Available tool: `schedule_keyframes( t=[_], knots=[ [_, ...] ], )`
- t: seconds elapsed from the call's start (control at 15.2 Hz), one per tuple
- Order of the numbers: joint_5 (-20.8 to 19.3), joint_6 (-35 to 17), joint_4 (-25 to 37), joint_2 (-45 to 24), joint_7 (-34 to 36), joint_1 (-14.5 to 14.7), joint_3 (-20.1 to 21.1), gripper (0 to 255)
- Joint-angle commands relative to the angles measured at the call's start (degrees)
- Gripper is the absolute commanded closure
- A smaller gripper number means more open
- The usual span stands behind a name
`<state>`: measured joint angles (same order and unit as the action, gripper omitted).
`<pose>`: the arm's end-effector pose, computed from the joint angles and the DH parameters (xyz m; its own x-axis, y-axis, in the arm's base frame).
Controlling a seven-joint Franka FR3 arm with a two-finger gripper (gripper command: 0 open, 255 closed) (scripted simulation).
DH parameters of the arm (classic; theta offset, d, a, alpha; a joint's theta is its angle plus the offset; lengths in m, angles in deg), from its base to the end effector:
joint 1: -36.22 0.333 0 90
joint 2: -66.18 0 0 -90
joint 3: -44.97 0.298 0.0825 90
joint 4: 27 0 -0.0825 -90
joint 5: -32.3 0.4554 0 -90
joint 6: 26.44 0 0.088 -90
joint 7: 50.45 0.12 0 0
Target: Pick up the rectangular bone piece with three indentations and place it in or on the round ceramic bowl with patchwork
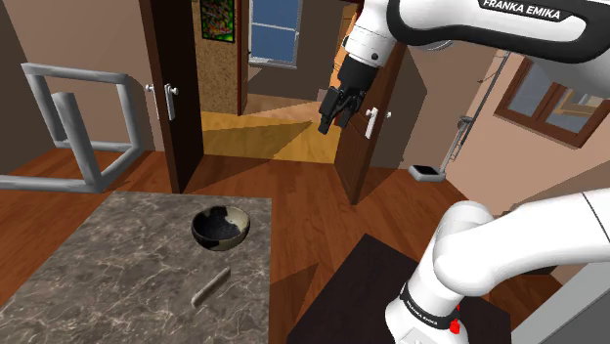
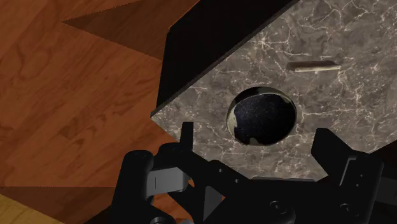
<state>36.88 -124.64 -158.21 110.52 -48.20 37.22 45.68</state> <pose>0.4104 0.0217 0.6109 0.9809 -0.0230 0.1931 -0.0079 -0.9969 -0.0787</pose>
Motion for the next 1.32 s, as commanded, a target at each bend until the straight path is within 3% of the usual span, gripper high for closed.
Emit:
schedule_keyframes(
  t=[0.0,0.66,1.25],
  knots=[
    [0.0,0.0,0.0,0.0,0.0,0.0,0.0,0],
    [8.04,-11.72,-13.57,0.52,27.37,-3.05,14.38,0],
    [14.94,-24.77,-16.57,-10.11,52.7,-6.54,29.7,0]
  ],
)
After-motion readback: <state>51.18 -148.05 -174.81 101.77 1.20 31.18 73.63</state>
